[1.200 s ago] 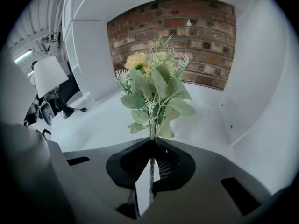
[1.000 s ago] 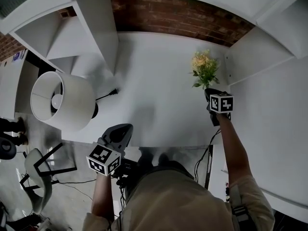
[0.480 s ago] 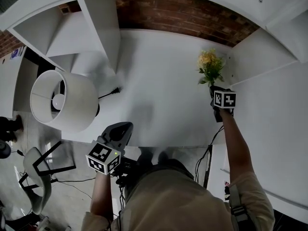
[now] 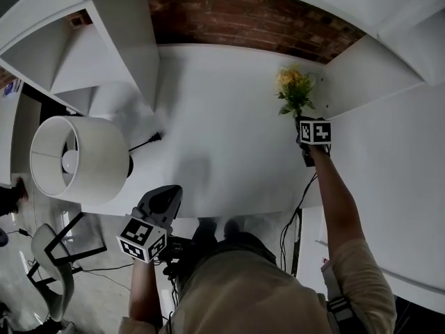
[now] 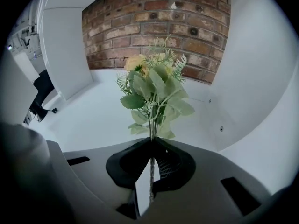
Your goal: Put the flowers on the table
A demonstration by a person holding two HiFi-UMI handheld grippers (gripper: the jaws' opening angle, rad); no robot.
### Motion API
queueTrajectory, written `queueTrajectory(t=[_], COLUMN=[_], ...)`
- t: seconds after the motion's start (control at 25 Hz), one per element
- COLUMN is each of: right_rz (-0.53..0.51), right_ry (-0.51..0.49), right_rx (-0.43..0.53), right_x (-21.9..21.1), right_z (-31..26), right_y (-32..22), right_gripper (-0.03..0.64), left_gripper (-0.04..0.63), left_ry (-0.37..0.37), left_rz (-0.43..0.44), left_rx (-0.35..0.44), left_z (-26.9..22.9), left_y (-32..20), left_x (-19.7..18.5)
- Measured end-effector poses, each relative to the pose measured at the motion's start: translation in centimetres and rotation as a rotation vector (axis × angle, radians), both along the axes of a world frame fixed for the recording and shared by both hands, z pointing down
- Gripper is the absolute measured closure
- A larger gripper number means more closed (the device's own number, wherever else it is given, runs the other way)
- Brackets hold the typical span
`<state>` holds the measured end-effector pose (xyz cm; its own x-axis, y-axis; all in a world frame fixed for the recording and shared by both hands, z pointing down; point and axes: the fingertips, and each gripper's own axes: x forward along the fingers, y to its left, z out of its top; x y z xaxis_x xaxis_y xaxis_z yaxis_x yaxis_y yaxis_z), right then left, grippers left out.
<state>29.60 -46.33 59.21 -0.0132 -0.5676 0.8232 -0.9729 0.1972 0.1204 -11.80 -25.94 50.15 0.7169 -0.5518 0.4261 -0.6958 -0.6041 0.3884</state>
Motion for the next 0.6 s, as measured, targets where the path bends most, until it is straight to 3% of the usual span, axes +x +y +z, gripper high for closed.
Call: queueTrajectory(t=[0.6], right_rz=[0.093], right_ry=[0.022], right_rx=[-0.047], right_x=[2.4], right_z=[2.3], right_y=[-2.1], right_gripper=[0.577], left_gripper=[0.588], left_ry=[-0.015], left_rz=[0.017], left_rx=[-0.023], left_z=[0.7], left_y=[0.2], left_x=[0.7])
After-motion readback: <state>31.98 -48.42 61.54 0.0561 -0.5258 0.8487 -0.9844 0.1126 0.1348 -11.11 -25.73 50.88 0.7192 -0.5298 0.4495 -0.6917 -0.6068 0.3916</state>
